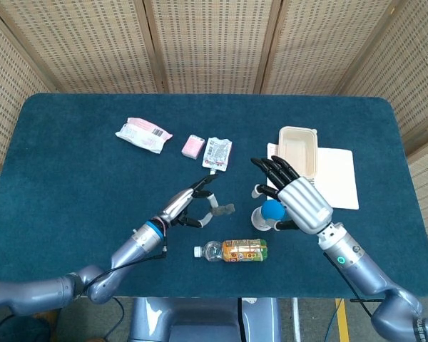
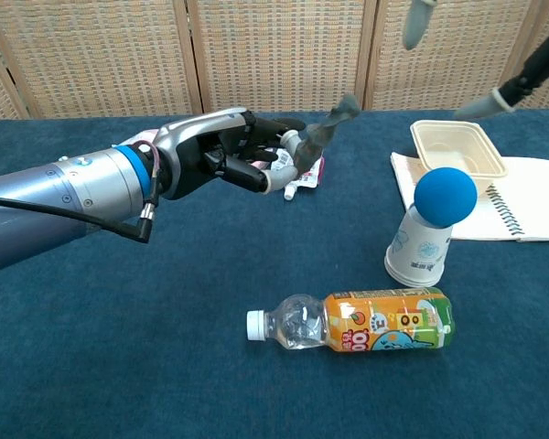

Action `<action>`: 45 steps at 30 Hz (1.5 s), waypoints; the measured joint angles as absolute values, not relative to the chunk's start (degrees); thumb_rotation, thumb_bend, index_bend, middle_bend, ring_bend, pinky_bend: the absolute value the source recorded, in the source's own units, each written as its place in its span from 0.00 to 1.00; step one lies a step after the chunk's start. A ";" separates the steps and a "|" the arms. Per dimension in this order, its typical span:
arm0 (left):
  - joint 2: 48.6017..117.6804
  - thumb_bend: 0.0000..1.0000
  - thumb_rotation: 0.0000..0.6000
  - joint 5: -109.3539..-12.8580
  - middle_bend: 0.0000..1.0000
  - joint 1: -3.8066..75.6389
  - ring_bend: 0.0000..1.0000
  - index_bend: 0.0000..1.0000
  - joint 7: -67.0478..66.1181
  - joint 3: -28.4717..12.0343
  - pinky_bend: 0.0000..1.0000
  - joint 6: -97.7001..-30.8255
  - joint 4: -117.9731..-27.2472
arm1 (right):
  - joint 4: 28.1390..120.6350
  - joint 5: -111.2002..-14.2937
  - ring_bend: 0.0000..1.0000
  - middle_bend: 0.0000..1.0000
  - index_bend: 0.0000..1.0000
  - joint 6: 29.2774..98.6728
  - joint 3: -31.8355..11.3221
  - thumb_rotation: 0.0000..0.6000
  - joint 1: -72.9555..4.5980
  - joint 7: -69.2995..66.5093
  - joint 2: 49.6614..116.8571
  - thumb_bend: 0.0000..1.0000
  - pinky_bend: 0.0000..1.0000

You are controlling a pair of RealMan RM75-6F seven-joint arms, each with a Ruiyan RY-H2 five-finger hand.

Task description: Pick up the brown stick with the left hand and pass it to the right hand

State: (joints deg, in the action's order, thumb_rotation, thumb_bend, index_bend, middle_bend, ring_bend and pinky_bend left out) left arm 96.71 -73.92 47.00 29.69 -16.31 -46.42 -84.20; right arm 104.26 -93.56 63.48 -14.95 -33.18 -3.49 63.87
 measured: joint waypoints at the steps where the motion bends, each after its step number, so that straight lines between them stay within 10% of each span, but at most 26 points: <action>1: 96.92 0.48 1.00 -73.64 0.00 47.23 0.00 0.77 29.46 -16.43 0.00 -46.26 -84.27 | 104.00 -93.25 0.00 0.01 0.47 63.02 -15.26 1.00 -33.99 -2.66 64.66 0.24 0.00; 45: 93.01 0.49 1.00 -73.89 0.00 48.17 0.00 0.78 33.16 -15.45 0.00 -45.05 -86.80 | 100.93 -91.76 0.00 0.06 0.60 62.74 -13.39 1.00 -43.00 13.24 73.72 0.39 0.00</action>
